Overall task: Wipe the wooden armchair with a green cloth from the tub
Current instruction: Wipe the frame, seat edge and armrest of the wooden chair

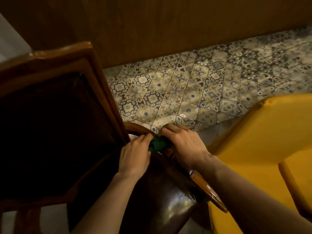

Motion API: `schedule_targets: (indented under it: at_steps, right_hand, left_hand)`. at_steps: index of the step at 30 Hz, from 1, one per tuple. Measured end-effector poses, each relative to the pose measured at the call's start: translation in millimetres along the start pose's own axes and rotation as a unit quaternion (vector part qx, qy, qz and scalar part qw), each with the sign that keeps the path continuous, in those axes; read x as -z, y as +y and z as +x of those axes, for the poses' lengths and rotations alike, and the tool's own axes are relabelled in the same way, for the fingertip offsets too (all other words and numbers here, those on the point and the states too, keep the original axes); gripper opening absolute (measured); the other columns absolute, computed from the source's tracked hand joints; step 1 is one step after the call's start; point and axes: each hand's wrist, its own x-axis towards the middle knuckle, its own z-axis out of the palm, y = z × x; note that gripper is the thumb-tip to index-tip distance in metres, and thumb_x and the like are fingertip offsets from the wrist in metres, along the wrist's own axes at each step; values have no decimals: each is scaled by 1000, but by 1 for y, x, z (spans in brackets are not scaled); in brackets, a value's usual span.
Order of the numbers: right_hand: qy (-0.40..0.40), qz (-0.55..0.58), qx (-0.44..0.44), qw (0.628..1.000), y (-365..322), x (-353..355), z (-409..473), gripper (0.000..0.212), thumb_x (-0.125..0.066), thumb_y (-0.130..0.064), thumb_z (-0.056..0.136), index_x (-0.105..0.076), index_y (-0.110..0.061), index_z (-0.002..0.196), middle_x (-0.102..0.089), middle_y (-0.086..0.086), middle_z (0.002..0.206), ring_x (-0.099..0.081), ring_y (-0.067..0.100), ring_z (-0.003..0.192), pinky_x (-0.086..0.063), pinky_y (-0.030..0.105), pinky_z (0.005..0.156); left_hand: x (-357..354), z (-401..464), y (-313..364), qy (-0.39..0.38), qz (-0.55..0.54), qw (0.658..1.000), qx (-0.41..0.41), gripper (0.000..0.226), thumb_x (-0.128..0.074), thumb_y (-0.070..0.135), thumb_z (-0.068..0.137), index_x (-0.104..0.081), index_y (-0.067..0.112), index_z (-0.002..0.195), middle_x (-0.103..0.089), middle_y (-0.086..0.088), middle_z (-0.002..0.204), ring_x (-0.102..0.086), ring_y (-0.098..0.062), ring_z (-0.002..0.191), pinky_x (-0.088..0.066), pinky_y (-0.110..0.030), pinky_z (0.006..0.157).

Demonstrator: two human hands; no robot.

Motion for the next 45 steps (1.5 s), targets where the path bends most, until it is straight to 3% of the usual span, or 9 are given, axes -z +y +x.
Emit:
schedule_targets:
  at_steps: [4,9,14,19,22,26,37,42,45]
  right_hand:
    - [-15,5,0,1000,14,-31,26,45,-63,-30,85,-46,-31,127,-55,-4,119,-55,28,102,-54,45,69]
    - [-20,6,-1,1000,23,-59,49,50,-66,-30,90,-45,-31,136,-52,-4,131,-53,27,109,-56,43,73]
    - [-44,31,0,999,27,-82,52,72,-60,-26,93,-24,-35,154,-39,-4,152,-44,27,122,-51,44,94]
    - [-55,64,2,996,30,-93,52,63,-42,-50,94,-25,-34,153,-29,1,162,-30,34,142,-38,53,109]
    - [-64,97,18,993,34,-97,53,59,-40,-57,99,-33,-32,151,-32,4,160,-38,35,135,-43,52,106]
    - [-49,111,17,992,34,-103,54,51,-48,-47,100,-41,-29,147,-37,4,157,-46,33,123,-50,48,96]
    - [-79,18,4,997,35,-100,31,55,-50,-36,101,-31,-28,152,-38,5,151,-49,32,114,-51,44,89]
    - [-112,-10,8,994,40,-94,8,57,-48,-34,101,-26,-28,153,-41,6,142,-49,30,113,-52,43,86]
    - [-130,-26,14,991,43,-86,2,50,-47,-33,102,-32,-25,149,-46,8,135,-51,32,111,-53,44,82]
  left_hand:
    - [-28,13,-11,-17,-10,999,33,46,-69,19,85,-48,28,124,-63,7,117,-62,-19,111,-53,-38,83]
    - [-48,26,-30,-53,-25,998,11,64,-63,28,84,-38,22,143,-47,5,135,-43,-18,128,-39,-36,107]
    - [-52,47,-49,-44,-41,998,-25,68,-37,28,88,-27,24,154,-27,6,160,-14,-8,147,-2,-25,120]
    - [-69,72,-61,-71,-32,995,-63,56,-24,29,102,-21,21,156,-17,2,164,-1,-9,151,-4,-37,122]
    - [-75,76,-66,-85,-35,994,-58,58,-11,41,103,-21,21,156,-14,5,164,4,-5,150,0,-36,122]
    - [-80,78,-68,-88,-16,994,-65,65,0,50,100,-17,23,157,-6,9,165,12,-3,149,2,-35,122]
    - [-92,76,-61,-73,55,995,-50,63,-8,48,100,-4,23,158,4,6,165,18,-11,149,4,-38,122]
    - [-91,77,-58,-87,57,994,-38,64,-7,51,100,1,25,157,8,8,165,24,-9,147,12,-35,120]
    - [-90,79,-56,-107,63,992,-26,63,-7,51,100,3,25,157,12,8,165,27,-8,145,15,-33,119]
